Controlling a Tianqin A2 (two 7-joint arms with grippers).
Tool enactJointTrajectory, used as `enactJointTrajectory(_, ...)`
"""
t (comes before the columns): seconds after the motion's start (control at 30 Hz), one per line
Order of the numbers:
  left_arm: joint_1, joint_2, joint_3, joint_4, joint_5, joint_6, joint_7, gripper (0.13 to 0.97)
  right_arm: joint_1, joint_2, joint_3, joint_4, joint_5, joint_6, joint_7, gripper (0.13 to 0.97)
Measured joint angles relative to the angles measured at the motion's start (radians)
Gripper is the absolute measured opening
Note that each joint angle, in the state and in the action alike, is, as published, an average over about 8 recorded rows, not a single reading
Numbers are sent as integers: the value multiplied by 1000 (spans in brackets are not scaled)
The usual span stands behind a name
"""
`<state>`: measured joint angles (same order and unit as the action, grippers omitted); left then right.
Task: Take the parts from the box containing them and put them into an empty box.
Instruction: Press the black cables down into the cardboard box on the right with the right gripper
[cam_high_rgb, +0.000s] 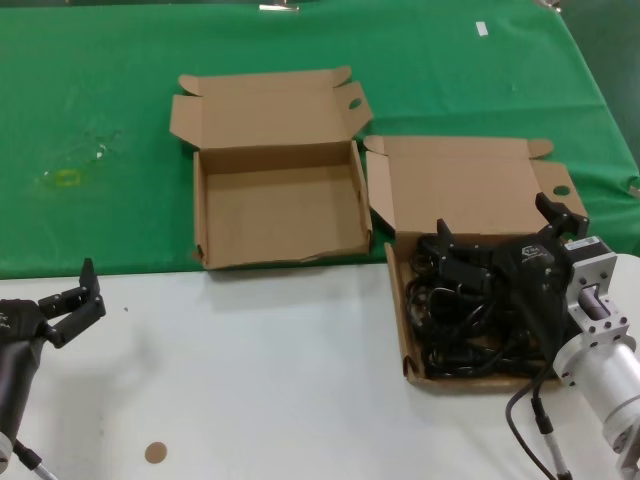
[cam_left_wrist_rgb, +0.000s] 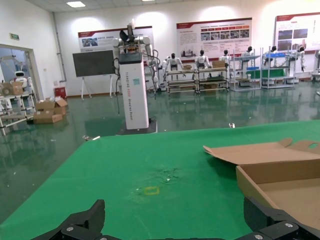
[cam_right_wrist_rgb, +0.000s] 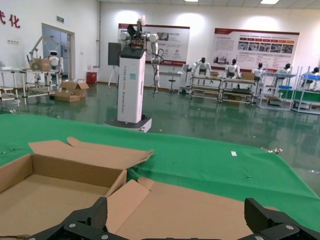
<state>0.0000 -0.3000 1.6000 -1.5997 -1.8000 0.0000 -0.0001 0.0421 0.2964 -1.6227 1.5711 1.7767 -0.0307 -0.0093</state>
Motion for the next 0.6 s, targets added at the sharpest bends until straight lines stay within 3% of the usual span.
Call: enactJointTrajectory(0.6, 0, 0, 0, 0, 0, 0, 0, 958, 0, 0, 0, 0, 0, 0, 0, 966)
